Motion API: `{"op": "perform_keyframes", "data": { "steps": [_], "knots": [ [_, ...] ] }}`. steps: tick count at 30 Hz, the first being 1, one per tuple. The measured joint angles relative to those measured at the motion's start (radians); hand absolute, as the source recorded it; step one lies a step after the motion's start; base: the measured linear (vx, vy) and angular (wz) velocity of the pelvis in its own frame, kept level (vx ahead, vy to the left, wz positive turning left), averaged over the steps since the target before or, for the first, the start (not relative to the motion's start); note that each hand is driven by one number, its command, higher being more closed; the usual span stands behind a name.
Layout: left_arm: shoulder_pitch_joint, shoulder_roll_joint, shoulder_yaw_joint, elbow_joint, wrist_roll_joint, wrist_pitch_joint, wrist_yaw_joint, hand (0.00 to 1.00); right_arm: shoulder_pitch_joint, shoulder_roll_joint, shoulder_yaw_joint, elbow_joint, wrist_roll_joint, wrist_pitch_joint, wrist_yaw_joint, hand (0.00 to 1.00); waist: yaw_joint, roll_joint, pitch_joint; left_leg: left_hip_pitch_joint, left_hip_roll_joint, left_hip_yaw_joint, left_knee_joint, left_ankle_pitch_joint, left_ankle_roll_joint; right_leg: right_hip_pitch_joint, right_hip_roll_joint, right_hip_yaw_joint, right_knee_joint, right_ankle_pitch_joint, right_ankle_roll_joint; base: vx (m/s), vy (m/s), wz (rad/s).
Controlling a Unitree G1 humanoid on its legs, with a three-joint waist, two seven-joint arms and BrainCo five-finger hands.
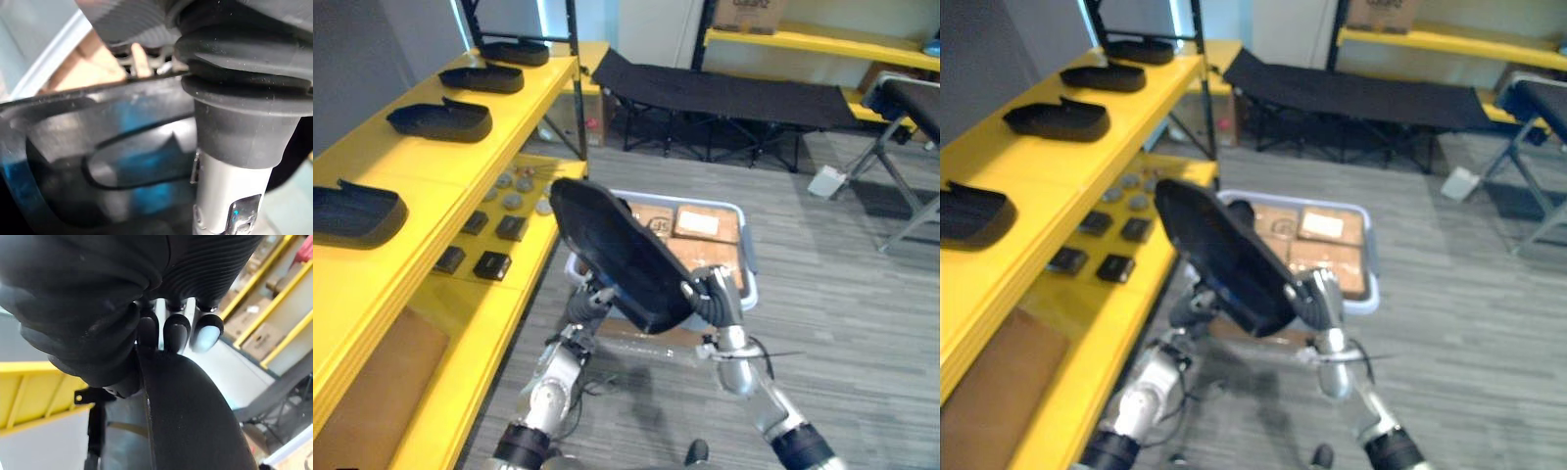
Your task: Walk over and take plastic housings, then place them on the shelf
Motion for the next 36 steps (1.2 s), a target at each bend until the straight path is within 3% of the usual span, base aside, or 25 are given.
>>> {"op": "perform_keyframes", "data": {
  "steps": [3, 4, 11, 18, 29, 36],
  "knots": [
    [0.0, 0.001, -0.01, 0.017, 0.028, 0.007, 0.037, 0.0, 0.003, -0.009, 0.03, 0.0, 0.025, 0.0, 0.024, 1.0, -0.001, 0.0, -0.016, -0.013, 0.0, -0.014, 0.001, 0.002, 0.0, -0.007, 0.0, -0.007, 0.0, 0.0, 0.0, 0.01, 0.021, 0.06],
    [0.0, 0.002, -0.011, 0.037, 0.028, 0.005, 0.042, 1.0, 0.003, -0.009, 0.039, 0.001, 0.025, 0.0, 0.035, 1.0, -0.002, 0.003, -0.023, -0.013, 0.0, -0.014, 0.001, 0.002, 0.0, -0.007, 0.0, -0.007, 0.0, 0.001, -0.001, 0.0, 0.0, 0.0],
    [-0.006, 0.005, -0.091, 0.092, 0.015, -0.015, 0.112, 1.0, 0.004, 0.014, 0.107, 0.009, 0.092, -0.01, 0.069, 1.0, -0.005, 0.002, -0.03, -0.012, 0.0, -0.012, 0.002, 0.003, -0.001, -0.007, 0.0, -0.006, -0.001, 0.0, -0.001, 0.0, 0.0, 0.0],
    [-0.009, -0.017, -0.079, 0.125, -0.054, -0.117, 0.17, 1.0, 0.027, 0.045, 0.125, 0.045, 0.112, -0.018, 0.072, 1.0, -0.011, 0.002, -0.03, -0.01, 0.001, -0.01, -0.002, 0.005, -0.003, -0.008, 0.0, -0.007, -0.001, -0.001, -0.003, 0.0, 0.0, 0.0],
    [-0.009, -0.045, -0.064, 0.127, -0.172, -0.2, 0.155, 1.0, 0.04, 0.079, 0.135, 0.044, 0.113, -0.036, 0.043, 1.0, -0.016, -0.019, -0.044, -0.009, 0.001, -0.001, -0.003, 0.005, -0.003, -0.009, 0.0, -0.008, -0.001, -0.001, -0.003, 0.0, 0.0, 0.0],
    [-0.01, -0.052, -0.064, 0.108, -0.109, -0.277, 0.109, 1.0, 0.041, 0.084, 0.138, 0.037, 0.112, -0.068, 0.006, 1.0, -0.019, -0.02, -0.044, -0.008, 0.001, 0.001, -0.005, 0.005, -0.003, -0.01, -0.001, -0.008, -0.001, -0.004, -0.005, 0.0, 0.0, 0.0]
  ]
}}
